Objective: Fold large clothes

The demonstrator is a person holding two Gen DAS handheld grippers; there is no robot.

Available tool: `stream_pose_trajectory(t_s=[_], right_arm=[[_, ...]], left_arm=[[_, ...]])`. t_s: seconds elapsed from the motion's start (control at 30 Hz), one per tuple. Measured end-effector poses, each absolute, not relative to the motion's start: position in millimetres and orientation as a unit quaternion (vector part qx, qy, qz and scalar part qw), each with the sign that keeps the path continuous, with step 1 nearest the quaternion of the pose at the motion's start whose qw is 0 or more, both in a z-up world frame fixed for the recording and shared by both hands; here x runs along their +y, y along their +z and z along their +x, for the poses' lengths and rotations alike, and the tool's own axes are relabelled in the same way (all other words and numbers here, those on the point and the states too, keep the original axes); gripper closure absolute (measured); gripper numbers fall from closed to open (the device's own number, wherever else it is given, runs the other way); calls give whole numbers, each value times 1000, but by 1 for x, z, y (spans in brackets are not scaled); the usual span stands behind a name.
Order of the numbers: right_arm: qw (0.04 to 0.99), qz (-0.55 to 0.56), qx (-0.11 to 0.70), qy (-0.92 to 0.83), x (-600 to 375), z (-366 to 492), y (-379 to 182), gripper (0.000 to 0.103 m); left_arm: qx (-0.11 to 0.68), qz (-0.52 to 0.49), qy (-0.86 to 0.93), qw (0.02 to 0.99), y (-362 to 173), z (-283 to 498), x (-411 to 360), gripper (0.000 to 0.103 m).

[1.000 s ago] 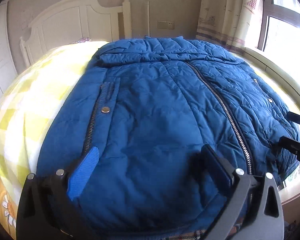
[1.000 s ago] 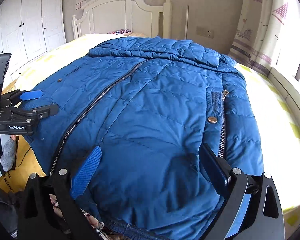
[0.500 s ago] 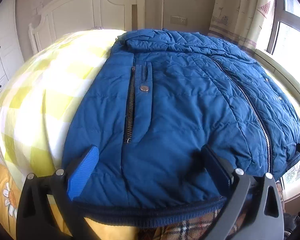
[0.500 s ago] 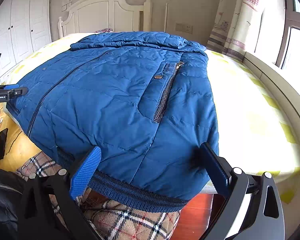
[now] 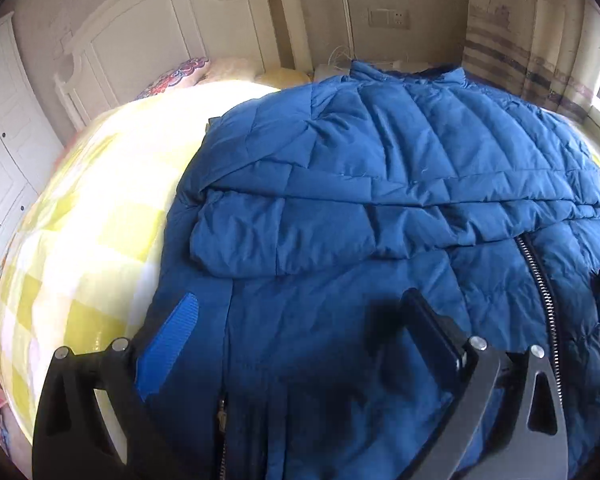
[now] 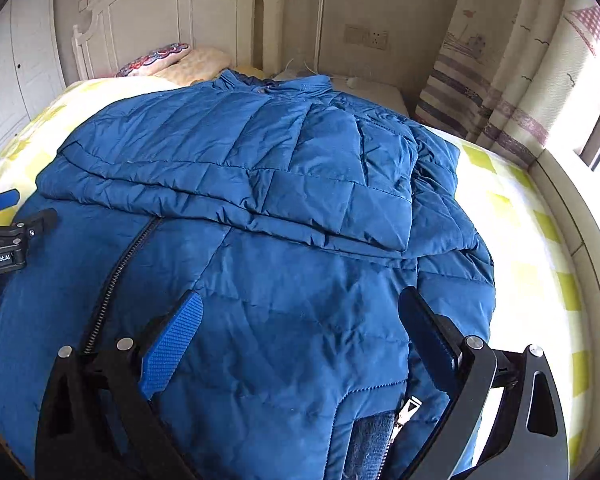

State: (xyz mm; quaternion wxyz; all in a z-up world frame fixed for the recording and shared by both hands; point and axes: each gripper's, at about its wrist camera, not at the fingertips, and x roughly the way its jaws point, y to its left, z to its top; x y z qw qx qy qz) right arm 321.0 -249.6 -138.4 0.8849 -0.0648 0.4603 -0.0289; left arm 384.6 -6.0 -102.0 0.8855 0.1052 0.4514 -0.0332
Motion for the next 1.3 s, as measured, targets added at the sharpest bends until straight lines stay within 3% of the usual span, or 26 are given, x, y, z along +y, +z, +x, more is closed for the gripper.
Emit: stream_pose_trajectory(t_s=[0.1, 0.27, 0.43, 0.67, 0.9, 1.1, 1.17, 1.3], right_arm=[[885, 9, 465, -10, -274, 320, -139, 7], [893, -9, 447, -43, -308, 305, -124, 8], [891, 82, 444, -47, -366, 290, -146, 5], [898, 45, 426, -101, -353, 281, -136, 6], [929, -12, 370, 6, -273, 183, -111, 5], [932, -72, 353, 38, -208, 113, -156, 5], [939, -49, 339, 40, -216, 95, -158, 5], [935, -54, 349, 17, -244, 52, -157, 5]], left_arm=[[470, 17, -62, 880, -102, 392, 23, 2], [446, 48, -49, 892, -92, 381, 37, 2], [472, 4, -35, 881, -114, 383, 87, 2], [450, 1, -4, 893, -104, 374, 95, 2], [357, 45, -46, 932, -62, 263, 72, 2], [362, 151, -120, 912, -109, 162, 16, 2], [325, 143, -105, 929, -118, 144, 25, 2], [346, 111, -111, 925, -118, 121, 63, 2]])
